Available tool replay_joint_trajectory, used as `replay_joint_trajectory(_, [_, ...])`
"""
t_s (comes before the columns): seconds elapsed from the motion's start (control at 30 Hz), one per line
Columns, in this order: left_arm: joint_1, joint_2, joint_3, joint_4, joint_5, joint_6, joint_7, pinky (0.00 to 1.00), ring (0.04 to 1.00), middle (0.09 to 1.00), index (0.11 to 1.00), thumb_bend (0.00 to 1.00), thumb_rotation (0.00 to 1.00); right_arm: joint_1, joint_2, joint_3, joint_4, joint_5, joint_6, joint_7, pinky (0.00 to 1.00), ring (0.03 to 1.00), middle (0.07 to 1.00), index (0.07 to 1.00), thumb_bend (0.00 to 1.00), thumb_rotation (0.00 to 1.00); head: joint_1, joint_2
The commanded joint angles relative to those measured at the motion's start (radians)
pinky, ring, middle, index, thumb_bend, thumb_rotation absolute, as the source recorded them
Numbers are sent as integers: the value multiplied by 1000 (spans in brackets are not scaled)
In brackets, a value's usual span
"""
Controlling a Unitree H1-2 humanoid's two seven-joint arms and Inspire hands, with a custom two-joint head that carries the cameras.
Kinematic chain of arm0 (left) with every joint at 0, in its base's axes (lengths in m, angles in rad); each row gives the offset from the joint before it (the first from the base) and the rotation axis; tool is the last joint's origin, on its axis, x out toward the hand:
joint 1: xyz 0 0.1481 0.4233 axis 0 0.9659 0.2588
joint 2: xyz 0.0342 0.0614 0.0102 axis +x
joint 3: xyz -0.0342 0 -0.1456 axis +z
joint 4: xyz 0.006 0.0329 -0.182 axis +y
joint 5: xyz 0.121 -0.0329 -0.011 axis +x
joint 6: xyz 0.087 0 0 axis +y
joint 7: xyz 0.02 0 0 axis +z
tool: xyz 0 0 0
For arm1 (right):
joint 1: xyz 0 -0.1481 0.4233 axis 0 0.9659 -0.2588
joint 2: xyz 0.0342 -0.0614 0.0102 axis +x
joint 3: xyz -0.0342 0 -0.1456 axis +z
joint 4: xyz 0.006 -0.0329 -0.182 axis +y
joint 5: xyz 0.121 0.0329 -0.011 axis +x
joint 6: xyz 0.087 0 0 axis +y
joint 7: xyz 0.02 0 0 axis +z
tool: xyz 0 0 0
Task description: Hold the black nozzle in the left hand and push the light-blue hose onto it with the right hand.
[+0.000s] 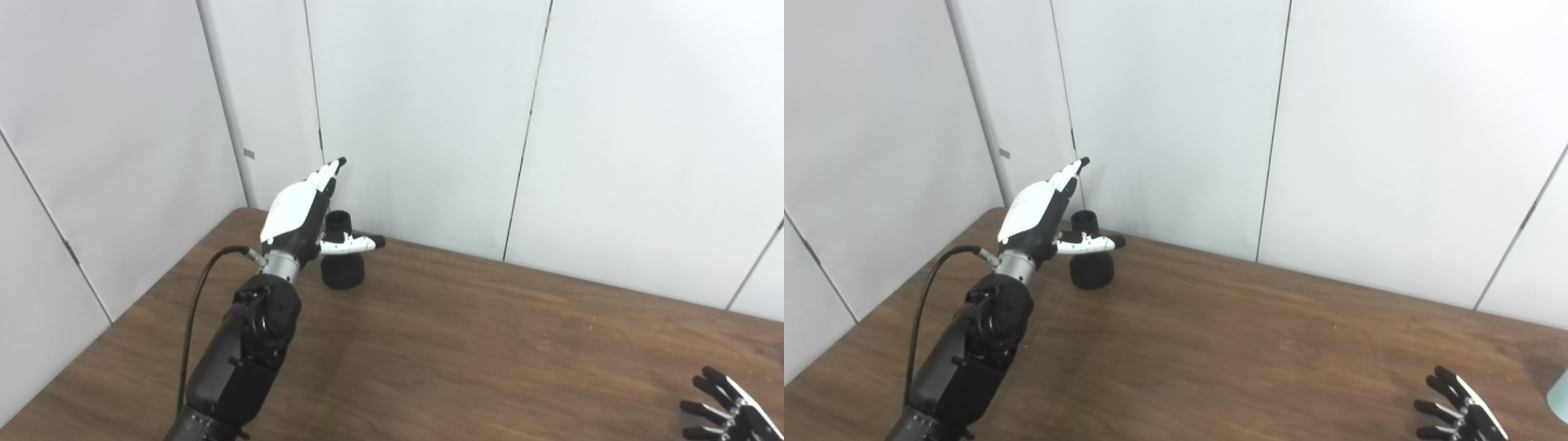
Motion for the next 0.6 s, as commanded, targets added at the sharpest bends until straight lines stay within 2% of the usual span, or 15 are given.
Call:
replay_joint_trajectory(0.0, [-46, 35, 5, 1, 10, 14, 11, 1000, 1000, 1000, 1000, 999, 467, -19, -12, -10, -41, 14, -16, -1, 610, 759, 877, 891, 781, 207, -1, 1])
replay_joint_trajectory(0.17, [-49, 37, 16, 44, -7, 37, 24, 1000, 1000, 1000, 1000, 1000, 516, -18, -13, -11, -40, 16, -17, -1, 610, 758, 877, 891, 781, 206, -2, 1])
replay_joint_trajectory(0.57, [-74, 16, 57, 153, -80, 86, 70, 1000, 1000, 1000, 1000, 1000, 452, -16, -17, -12, -40, 16, -17, 0, 613, 759, 877, 892, 777, 201, -2, 5])
